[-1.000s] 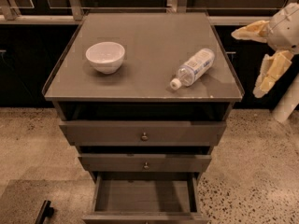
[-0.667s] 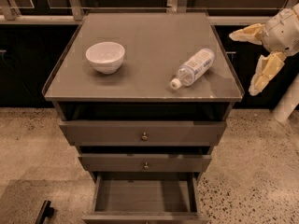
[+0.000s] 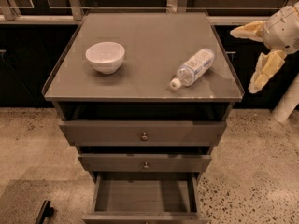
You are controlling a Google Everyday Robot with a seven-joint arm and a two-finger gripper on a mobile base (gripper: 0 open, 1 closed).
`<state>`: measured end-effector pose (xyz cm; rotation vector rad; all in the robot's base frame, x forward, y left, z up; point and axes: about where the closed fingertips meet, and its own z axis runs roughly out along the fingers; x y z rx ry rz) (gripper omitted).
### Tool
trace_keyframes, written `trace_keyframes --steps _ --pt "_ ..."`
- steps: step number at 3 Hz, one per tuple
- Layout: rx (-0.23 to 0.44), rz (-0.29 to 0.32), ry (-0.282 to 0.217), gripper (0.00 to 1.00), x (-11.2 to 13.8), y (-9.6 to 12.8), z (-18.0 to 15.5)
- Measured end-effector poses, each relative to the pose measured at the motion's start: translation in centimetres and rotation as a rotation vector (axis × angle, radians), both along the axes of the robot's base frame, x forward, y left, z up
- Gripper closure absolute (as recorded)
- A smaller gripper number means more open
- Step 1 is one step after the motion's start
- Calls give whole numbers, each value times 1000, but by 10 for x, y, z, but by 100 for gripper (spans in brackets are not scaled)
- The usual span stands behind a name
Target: Place blue plastic bottle into bottom drawer
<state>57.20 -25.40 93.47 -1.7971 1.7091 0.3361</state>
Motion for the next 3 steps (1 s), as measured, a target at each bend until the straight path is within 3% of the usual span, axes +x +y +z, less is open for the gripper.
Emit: trace_keyframes --steps 1,2,3 --pt "6 14 8 0 21 -4 -11" --pt "24 45 37 0 64 -2 -46" --pt "46 69 32 0 104 13 -77"
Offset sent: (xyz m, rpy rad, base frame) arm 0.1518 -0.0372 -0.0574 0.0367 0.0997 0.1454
